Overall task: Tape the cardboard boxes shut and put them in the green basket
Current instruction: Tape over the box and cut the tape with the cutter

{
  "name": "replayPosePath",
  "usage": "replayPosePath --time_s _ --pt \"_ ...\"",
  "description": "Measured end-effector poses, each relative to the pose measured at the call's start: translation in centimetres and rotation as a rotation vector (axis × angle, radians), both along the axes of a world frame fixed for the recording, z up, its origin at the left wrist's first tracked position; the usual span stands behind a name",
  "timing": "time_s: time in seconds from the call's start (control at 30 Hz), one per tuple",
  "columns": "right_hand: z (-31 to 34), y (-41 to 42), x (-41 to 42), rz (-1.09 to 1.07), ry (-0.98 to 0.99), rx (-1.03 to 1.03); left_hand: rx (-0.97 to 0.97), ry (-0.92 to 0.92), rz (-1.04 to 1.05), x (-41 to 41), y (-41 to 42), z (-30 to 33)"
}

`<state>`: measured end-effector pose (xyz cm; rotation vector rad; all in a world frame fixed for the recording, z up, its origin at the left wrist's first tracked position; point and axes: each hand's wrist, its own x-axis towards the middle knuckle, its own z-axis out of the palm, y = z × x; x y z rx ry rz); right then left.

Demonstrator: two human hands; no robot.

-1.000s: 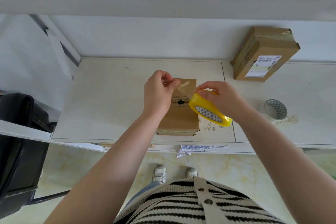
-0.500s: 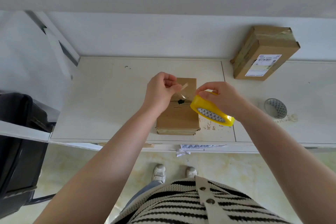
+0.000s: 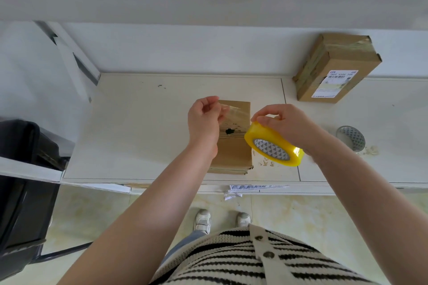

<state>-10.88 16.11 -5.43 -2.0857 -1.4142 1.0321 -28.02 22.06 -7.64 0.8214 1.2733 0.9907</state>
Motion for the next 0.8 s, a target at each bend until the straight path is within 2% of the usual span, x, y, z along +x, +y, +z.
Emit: replayPosePath --time_s 0.1,0.13,0.23,0.3,0.5,0.57,0.73,0.8 --pt "0.4 0.3 0.4 0.029 -0.067 -0.018 -0.117 -0.185 -0.073 -0.5 0.4 0.4" --pt "0.5 0.4 0.5 0.039 -0.091 -0.022 -0.100 -0.161 -0.111 -0.6 0.4 0.5" --pt "0.8 0.9 0.7 0.067 -0.124 -0.025 0.040 0.115 -0.240 -1.1 0.6 0.5" --pt "0.9 1.2 0.7 0.085 -0.140 -0.034 0.063 0.217 -0.297 -1.6 0.8 0.5" --pt "0.3 1.6 0.3 0.103 -0.167 -0.034 -0.025 0.216 -0.328 -2.3 1.4 0.5" --pt "0.1 1.6 0.1 0.121 -0.172 -0.028 -0.005 0.233 -0.295 -2.3 1.2 0.1" --pt "-0.2 1.5 -0.3 0.137 -0.165 -0.039 0.098 0.403 -0.255 -2.7 1.6 -0.7" --pt "-0.4 1.5 -0.4 0.144 -0.175 -0.051 0.109 0.393 -0.272 -3.1 1.9 -0.9"
